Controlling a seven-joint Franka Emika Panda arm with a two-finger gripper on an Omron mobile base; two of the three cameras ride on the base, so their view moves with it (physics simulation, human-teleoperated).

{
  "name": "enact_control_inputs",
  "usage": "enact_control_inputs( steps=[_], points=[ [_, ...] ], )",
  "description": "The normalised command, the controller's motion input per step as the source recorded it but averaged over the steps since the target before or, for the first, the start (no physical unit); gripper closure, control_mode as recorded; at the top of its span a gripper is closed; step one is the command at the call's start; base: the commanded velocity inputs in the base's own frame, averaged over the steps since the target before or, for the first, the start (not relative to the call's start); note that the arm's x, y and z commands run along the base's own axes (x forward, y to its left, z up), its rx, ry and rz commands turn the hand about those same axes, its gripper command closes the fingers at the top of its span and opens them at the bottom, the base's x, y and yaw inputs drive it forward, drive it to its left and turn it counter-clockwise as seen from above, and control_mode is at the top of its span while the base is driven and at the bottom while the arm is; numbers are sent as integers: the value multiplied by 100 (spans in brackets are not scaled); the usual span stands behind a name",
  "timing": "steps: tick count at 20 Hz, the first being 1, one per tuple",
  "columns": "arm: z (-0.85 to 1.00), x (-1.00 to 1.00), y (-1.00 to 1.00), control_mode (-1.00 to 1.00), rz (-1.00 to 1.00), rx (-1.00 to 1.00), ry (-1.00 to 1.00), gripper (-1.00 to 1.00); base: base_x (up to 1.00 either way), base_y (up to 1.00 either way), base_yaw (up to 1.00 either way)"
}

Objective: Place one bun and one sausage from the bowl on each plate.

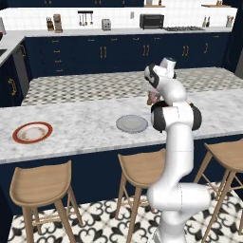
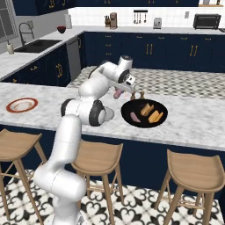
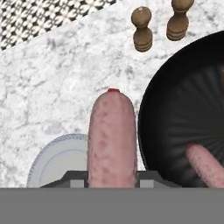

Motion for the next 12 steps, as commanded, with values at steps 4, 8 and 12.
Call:
enact_control_inputs(
  steps=[4, 8, 12],
  points=[
    [-18, -30, 100, -100, 0, -7, 0, 100, 0, 0, 0],
    [-41, -6, 100, -100, 0, -10, 0, 100, 0, 0, 0],
    [-39, 0, 78, -100, -2, -5, 3, 100, 0, 0, 0]
  ],
)
